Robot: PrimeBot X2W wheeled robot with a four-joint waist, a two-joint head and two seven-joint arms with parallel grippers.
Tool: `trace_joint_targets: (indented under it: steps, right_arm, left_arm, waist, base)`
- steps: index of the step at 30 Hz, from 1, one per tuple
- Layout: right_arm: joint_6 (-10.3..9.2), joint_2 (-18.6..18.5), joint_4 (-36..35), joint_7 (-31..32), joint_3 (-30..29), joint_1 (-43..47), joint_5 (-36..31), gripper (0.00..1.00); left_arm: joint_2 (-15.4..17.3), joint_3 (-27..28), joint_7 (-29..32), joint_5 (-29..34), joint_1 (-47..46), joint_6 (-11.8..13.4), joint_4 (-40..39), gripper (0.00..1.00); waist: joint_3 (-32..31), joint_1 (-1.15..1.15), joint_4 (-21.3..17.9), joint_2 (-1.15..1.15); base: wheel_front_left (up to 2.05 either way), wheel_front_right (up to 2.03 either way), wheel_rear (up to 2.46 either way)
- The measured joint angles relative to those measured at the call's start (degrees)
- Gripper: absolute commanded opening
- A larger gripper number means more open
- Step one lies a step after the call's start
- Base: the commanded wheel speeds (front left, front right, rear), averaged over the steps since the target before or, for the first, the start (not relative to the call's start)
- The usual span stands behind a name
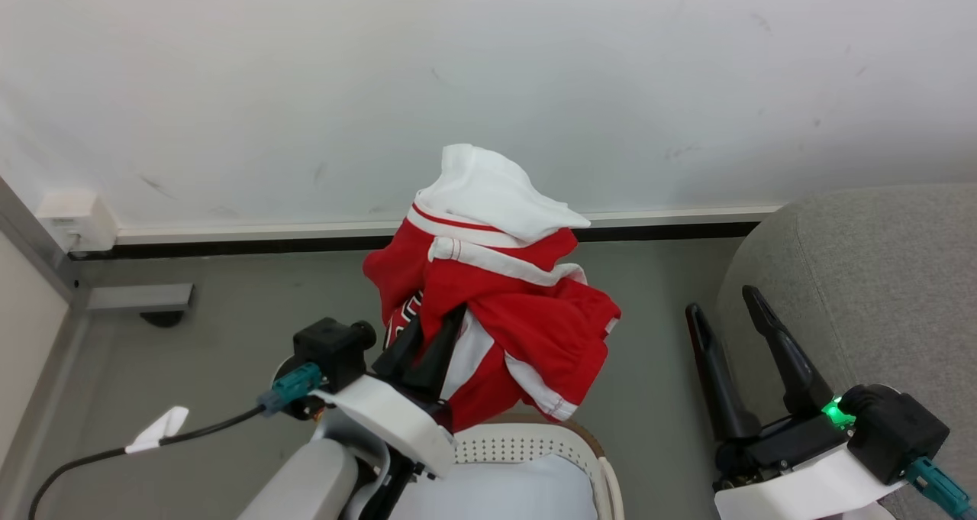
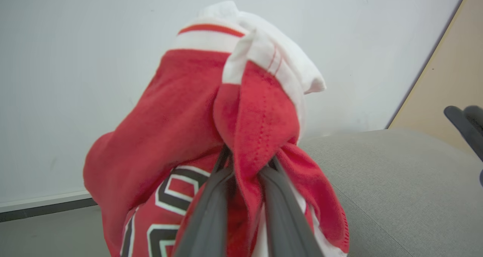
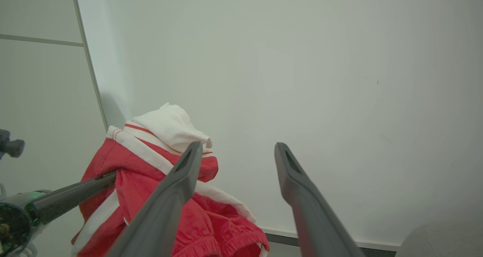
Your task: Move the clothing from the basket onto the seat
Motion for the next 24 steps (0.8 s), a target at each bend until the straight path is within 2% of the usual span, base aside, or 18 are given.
trace_joint_targets:
  steps: [5, 9, 15, 24]
  right_arm:
    - [0.0, -1.33, 1.05, 0.0, 3.14, -0.29, 0.52, 1.0]
    - [0.0, -3.44, 2.75, -0.01, 9.4, -1.68, 1.91, 1.0]
    - [0.0, -6.87, 11.98, 0.56, 21.02, -6.2, 5.54, 1.0]
    - [0.0, -6.79, 23.77, 1.04, 31.15, -12.91, 9.5, 1.0]
  left_arm:
    - [0.44, -0.18, 0.92, -0.07, 0.76, 0.85, -2.44, 0.0]
    - [0.46, -0.89, 1.01, -0.1, 1.22, 1.03, -3.22, 0.0]
    - [-1.26, -3.82, 1.18, 0.21, 1.82, 0.71, -3.14, 0.0]
    - [-3.67, -9.67, 2.38, 1.16, 2.13, -1.15, -1.71, 0.0]
  waist:
    - [0.15, 0.0, 0.28, 0.0]
    - [-0.04, 0.0, 0.76, 0.0]
    - [-0.79, 0.01, 2.99, 0.0]
    - [-2.27, 0.01, 7.9, 0.0]
  base:
    - [0.0, 0.0, 0.0]
    - [0.0, 0.0, 0.0]
    - [0.0, 0.0, 0.0]
    - [0.0, 0.0, 0.0]
